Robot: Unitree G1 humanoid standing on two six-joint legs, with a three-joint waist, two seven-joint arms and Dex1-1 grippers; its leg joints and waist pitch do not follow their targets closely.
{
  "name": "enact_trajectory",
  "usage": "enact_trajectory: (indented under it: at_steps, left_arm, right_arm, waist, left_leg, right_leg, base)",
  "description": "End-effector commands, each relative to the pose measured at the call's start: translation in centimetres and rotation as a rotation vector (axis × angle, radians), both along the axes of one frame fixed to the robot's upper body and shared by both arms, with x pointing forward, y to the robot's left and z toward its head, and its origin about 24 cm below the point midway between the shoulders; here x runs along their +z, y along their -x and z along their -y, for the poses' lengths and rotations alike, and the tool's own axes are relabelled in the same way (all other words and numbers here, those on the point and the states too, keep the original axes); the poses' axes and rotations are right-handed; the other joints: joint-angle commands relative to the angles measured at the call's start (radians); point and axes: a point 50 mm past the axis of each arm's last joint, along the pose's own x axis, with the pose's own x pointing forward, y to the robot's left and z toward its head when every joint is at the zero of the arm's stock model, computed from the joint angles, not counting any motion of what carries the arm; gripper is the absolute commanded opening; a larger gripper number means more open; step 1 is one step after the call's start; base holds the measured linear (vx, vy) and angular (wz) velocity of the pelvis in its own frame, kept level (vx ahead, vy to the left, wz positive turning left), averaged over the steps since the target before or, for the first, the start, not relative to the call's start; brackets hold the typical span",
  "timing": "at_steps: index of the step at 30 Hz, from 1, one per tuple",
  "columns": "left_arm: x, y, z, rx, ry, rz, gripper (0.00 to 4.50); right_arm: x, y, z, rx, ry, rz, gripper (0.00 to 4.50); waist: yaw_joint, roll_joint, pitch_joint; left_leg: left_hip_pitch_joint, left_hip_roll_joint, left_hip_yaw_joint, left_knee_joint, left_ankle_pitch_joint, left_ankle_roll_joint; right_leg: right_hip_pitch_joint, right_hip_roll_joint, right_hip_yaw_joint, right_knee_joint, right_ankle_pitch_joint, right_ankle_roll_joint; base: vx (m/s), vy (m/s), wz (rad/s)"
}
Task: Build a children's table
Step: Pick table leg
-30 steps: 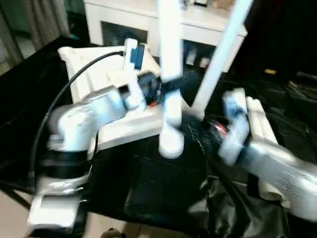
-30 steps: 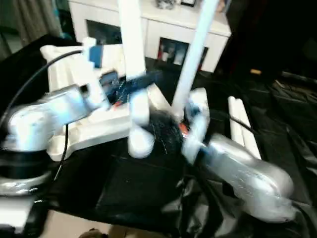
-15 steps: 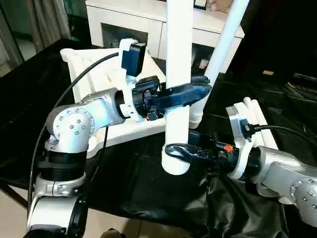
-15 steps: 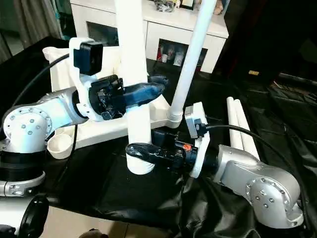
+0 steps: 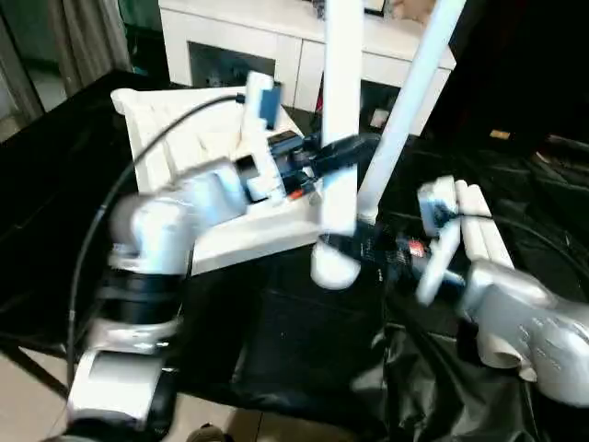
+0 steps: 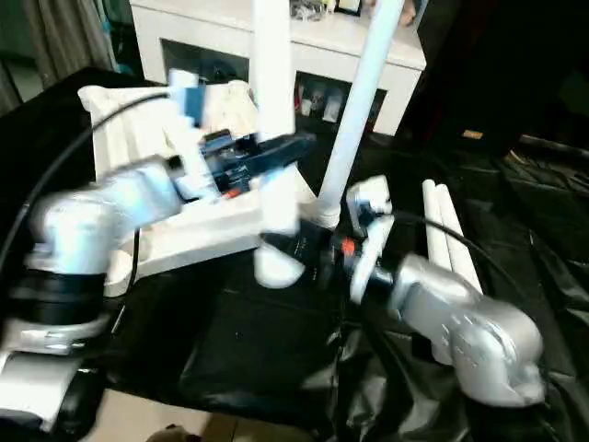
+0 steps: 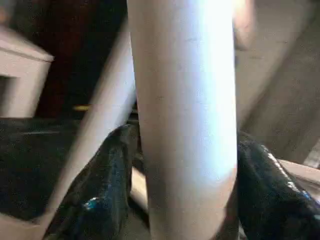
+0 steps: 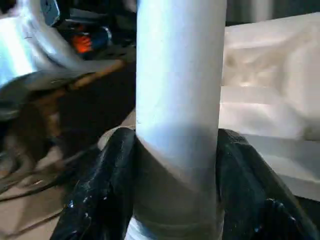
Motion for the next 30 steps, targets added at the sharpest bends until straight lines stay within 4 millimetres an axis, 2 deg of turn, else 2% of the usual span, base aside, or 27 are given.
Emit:
enact_trajectory:
  at_steps: [1, 4, 7, 14, 17, 19, 20, 23, 25, 27, 29, 30]
  left_arm:
    - [-1.1, -0.8, -0.3, 0.115, -0.049, -0.049, 2.92]
    - [-1.3, -0.7, 0.3, 0.131, -0.005, -0.091, 2.65]
    - [-1.4, -0.8, 0.5, 0.167, 0.008, -0.112, 2.55]
    - [-1.0, -0.8, 0.5, 0.180, 0.025, -0.111, 2.02]
    - [-0.7, -0.7, 0.4, 0.163, 0.035, -0.096, 1.93]
    - [-0.2, -0.4, 0.3, 0.109, 0.039, -0.066, 1.90]
    - [-0.1, -0.3, 0.3, 0.094, 0.030, -0.049, 1.88]
    - [0.3, 0.0, 0.2, 0.033, -0.016, 0.001, 1.88]
    - [0.6, 0.8, 0.2, -0.082, -0.032, 0.037, 1.88]
    - [1.0, 1.6, 0.1, -0.207, -0.030, 0.070, 1.88]
    - [1.3, 2.0, 0.0, -0.258, -0.032, 0.093, 1.88]
    - [2.1, 2.9, -0.2, -0.373, 0.013, 0.133, 1.88]
  right_arm:
    - [1.2, -0.5, 0.1, -0.033, 0.011, 0.083, 1.93]
    - [0.8, -1.0, -0.3, -0.054, 0.063, 0.095, 1.92]
    - [0.7, -1.2, -0.6, -0.061, 0.079, 0.100, 1.91]
    - [0.5, -1.6, -0.9, -0.082, 0.112, 0.122, 1.91]
    - [0.5, -1.7, -0.8, -0.095, 0.127, 0.137, 1.91]
    - [0.6, -1.9, -0.7, -0.105, 0.092, 0.129, 1.91]
    - [0.7, -1.9, -0.6, -0.104, 0.056, 0.112, 2.61]
    - [0.9, -1.6, -0.3, -0.051, -0.031, 0.060, 2.67]
    - [0.7, -1.0, 0.0, 0.021, -0.041, 0.033, 3.03]
    - [0.5, -0.4, 0.4, 0.092, -0.052, 0.017, 3.05]
    - [0.6, -0.1, 0.5, 0.124, -0.057, 0.017, 3.05]
    - [0.6, 0.3, 0.5, 0.178, -0.055, 0.015, 3.05]
  waist:
    - [0.000, 0.008, -0.073]
    - [0.002, 0.006, -0.073]
    - [0.000, 0.008, -0.071]
    - [-0.003, 0.008, -0.065]
    - [-0.003, 0.010, -0.066]
    - [-0.003, 0.009, -0.067]
    - [-0.004, 0.012, -0.067]
    - [-0.005, 0.011, -0.067]
    - [-0.002, 0.016, -0.067]
    - [0.000, 0.015, -0.068]
    - [0.002, 0.013, -0.067]
    - [0.002, 0.011, -0.067]
  left_leg:
    - [0.020, 0.055, -0.033, -0.080, -0.189, -0.064]
    - [0.020, 0.053, -0.030, -0.077, -0.165, -0.051]
    - [0.020, 0.055, -0.031, -0.078, -0.168, -0.042]
    - [0.024, 0.055, -0.034, -0.083, -0.232, -0.053]
    - [0.024, 0.056, -0.034, -0.084, -0.234, -0.056]
    - [0.023, 0.055, -0.034, -0.084, -0.231, -0.057]
    - [0.024, 0.055, -0.034, -0.085, -0.233, -0.055]
    - [0.025, 0.055, -0.034, -0.085, -0.243, -0.052]
    - [0.029, 0.055, -0.032, -0.086, -0.224, -0.048]
    - [0.029, 0.055, -0.030, -0.085, -0.202, -0.045]
    - [0.027, 0.055, -0.028, -0.084, -0.196, -0.042]
    - [0.025, 0.055, -0.029, -0.084, -0.202, -0.041]
  right_leg:
    - [0.038, -0.073, 0.033, -0.068, -0.238, -0.131]
    - [0.042, -0.074, 0.033, -0.066, -0.198, -0.149]
    - [0.041, -0.072, 0.032, -0.065, -0.194, -0.158]
    - [0.035, -0.072, 0.032, -0.077, -0.294, -0.130]
    - [0.034, -0.073, 0.032, -0.076, -0.285, -0.126]
    - [0.034, -0.072, 0.032, -0.075, -0.279, -0.125]
    - [0.032, -0.072, 0.032, -0.074, -0.275, -0.128]
    - [0.032, -0.071, 0.032, -0.074, -0.276, -0.131]
    - [0.032, -0.068, 0.032, -0.071, -0.248, -0.130]
    - [0.034, -0.070, 0.032, -0.066, -0.212, -0.147]
    - [0.035, -0.073, 0.032, -0.066, -0.216, -0.159]
    - [0.037, -0.074, 0.032, -0.067, -0.239, -0.165]
  base:
    - [0.000, 0.000, 0.00]
    - [0.000, 0.000, 0.00]
    - [0.000, 0.000, 0.00]
    - [0.000, 0.000, 0.00]
    - [0.000, 0.000, 0.00]
    - [0.000, 0.000, 0.00]
    - [0.000, 0.000, 0.00]
    - [0.000, 0.000, 0.00]
    - [0.000, 0.000, 0.00]
    - [0.000, 0.000, 0.00]
    - [0.000, 0.000, 0.00]
    - [0.000, 0.000, 0.00]
